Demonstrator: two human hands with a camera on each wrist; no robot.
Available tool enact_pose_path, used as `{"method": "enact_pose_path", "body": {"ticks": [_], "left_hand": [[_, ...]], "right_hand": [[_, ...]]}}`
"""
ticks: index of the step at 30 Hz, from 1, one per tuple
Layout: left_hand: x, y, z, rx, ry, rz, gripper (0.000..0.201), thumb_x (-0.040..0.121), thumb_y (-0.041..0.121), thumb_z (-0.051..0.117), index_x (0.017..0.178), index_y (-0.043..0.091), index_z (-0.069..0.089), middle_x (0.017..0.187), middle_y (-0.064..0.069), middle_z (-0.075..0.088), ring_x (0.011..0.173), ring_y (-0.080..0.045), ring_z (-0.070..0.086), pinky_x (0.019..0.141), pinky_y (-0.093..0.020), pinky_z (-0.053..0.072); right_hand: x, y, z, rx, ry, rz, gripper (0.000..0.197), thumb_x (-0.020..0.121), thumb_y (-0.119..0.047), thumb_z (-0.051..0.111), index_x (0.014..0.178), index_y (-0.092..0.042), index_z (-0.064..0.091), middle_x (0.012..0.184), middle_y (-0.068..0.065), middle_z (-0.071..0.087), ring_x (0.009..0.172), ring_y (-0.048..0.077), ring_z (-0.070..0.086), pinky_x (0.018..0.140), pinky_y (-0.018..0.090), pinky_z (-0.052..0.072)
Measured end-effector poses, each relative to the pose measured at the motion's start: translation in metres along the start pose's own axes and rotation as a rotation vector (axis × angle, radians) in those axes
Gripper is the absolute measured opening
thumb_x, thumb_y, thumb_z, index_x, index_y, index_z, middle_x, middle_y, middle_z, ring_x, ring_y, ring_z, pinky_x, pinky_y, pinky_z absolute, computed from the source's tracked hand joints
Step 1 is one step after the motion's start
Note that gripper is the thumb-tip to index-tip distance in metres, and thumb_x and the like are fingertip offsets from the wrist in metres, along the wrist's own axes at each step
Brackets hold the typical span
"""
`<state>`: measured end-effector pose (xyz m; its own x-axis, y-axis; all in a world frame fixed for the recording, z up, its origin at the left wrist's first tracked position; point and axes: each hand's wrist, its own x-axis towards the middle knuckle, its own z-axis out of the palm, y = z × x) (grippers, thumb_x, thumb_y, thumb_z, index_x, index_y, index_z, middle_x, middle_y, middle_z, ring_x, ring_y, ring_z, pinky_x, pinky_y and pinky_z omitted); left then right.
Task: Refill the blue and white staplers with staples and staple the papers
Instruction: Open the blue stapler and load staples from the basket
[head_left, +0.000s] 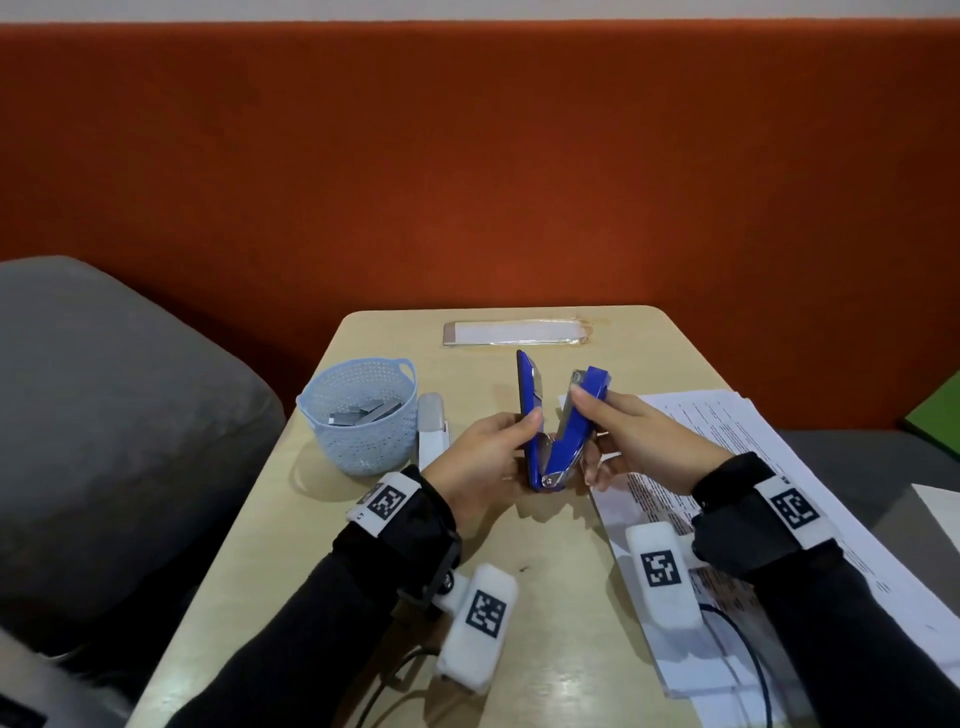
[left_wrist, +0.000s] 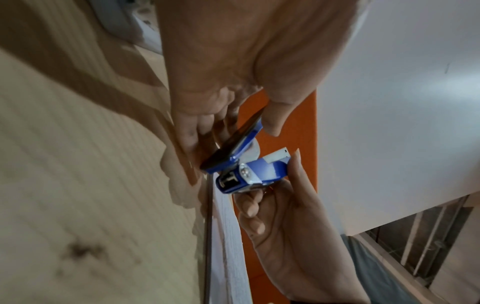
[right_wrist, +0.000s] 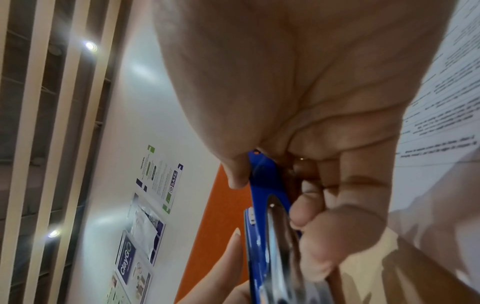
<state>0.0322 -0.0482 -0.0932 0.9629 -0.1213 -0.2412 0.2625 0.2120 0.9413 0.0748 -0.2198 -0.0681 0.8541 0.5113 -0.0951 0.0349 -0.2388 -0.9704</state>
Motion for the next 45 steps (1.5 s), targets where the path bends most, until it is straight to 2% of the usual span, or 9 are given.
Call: {"method": "enact_pose_path", "body": {"ticks": [4, 8, 13, 15, 21, 29, 34, 37, 45], "left_hand": [[-0.002, 0.005, -0.001, 0.007, 0.006, 0.036, 0.042, 0.095, 0.031, 0.056, 0.121, -0.002, 0.052, 0.121, -0.023, 0.065, 0.093, -0.031, 0.068, 0.086, -0.048, 0.055], [-0.003, 0.005, -0.002, 0.043, -0.001, 0.065, 0.053, 0.089, 0.035, 0.064, 0.124, -0.003, 0.054, 0.122, -0.023, 0.064, 0.095, -0.032, 0.066, 0.09, -0.049, 0.05], [0.001, -0.002, -0.003, 0.017, 0.039, 0.08, 0.06, 0.081, 0.032, 0.072, 0.124, -0.004, 0.054, 0.102, -0.017, 0.071, 0.073, -0.021, 0.067, 0.057, -0.027, 0.052], [0.002, -0.005, -0.003, 0.009, 0.045, 0.074, 0.058, 0.081, 0.033, 0.072, 0.123, -0.004, 0.056, 0.096, -0.015, 0.069, 0.069, -0.019, 0.066, 0.054, -0.025, 0.051], [0.003, -0.005, -0.005, -0.006, 0.031, 0.058, 0.05, 0.083, 0.035, 0.07, 0.119, 0.003, 0.058, 0.093, -0.01, 0.071, 0.073, -0.018, 0.069, 0.061, -0.032, 0.055], [0.003, -0.002, -0.005, -0.11, 0.055, 0.16, 0.049, 0.088, 0.027, 0.067, 0.127, 0.001, 0.053, 0.111, -0.018, 0.07, 0.097, -0.029, 0.066, 0.096, -0.048, 0.051], [0.009, -0.004, -0.008, -0.108, 0.093, 0.161, 0.071, 0.072, 0.034, 0.081, 0.129, 0.002, 0.052, 0.118, -0.023, 0.066, 0.1, -0.029, 0.067, 0.079, -0.038, 0.056], [0.013, -0.003, -0.012, -0.124, 0.11, 0.181, 0.081, 0.065, 0.037, 0.085, 0.128, 0.0, 0.052, 0.118, -0.024, 0.066, 0.104, -0.031, 0.065, 0.09, -0.043, 0.055], [0.015, -0.004, -0.016, -0.217, 0.125, 0.172, 0.046, 0.077, 0.018, 0.077, 0.115, 0.007, 0.055, 0.1, -0.013, 0.07, 0.092, -0.022, 0.067, 0.092, -0.046, 0.05]], "right_hand": [[0.002, -0.002, 0.003, 0.022, -0.001, -0.003, 0.051, 0.1, -0.05, 0.038, 0.086, -0.004, 0.055, 0.062, 0.014, 0.05, 0.05, 0.024, 0.058, 0.047, 0.028, 0.048], [0.003, 0.001, 0.006, 0.029, 0.023, -0.067, 0.049, 0.098, -0.052, 0.041, 0.094, -0.004, 0.055, 0.069, 0.018, 0.052, 0.046, 0.021, 0.054, 0.043, 0.026, 0.044], [0.005, 0.002, 0.006, 0.024, 0.079, -0.144, 0.045, 0.094, -0.047, 0.051, 0.096, -0.002, 0.054, 0.056, 0.009, 0.055, 0.042, 0.022, 0.054, 0.04, 0.026, 0.042], [0.004, 0.002, 0.006, 0.032, 0.077, -0.155, 0.043, 0.096, -0.046, 0.048, 0.09, -0.004, 0.055, 0.055, 0.008, 0.056, 0.041, 0.021, 0.053, 0.04, 0.024, 0.041], [0.003, 0.0, 0.006, 0.015, 0.102, -0.193, 0.042, 0.102, -0.039, 0.043, 0.081, -0.006, 0.058, 0.056, 0.007, 0.052, 0.044, 0.02, 0.047, 0.04, 0.024, 0.035], [-0.002, -0.006, 0.009, -0.047, 0.048, -0.208, 0.044, 0.102, -0.039, 0.041, 0.066, -0.026, 0.061, 0.056, 0.002, 0.049, 0.049, 0.019, 0.047, 0.044, 0.026, 0.037], [0.0, -0.004, 0.01, -0.039, -0.02, -0.143, 0.041, 0.101, -0.042, 0.043, 0.085, -0.011, 0.064, 0.058, 0.005, 0.049, 0.049, 0.018, 0.051, 0.047, 0.025, 0.042], [-0.001, -0.004, 0.011, -0.041, -0.047, -0.136, 0.041, 0.101, -0.042, 0.043, 0.08, -0.013, 0.061, 0.058, 0.007, 0.05, 0.05, 0.021, 0.052, 0.048, 0.028, 0.044], [-0.003, -0.006, 0.013, -0.035, -0.086, -0.127, 0.041, 0.102, -0.04, 0.043, 0.072, -0.02, 0.064, 0.06, 0.014, 0.049, 0.05, 0.025, 0.056, 0.049, 0.029, 0.048]]}}
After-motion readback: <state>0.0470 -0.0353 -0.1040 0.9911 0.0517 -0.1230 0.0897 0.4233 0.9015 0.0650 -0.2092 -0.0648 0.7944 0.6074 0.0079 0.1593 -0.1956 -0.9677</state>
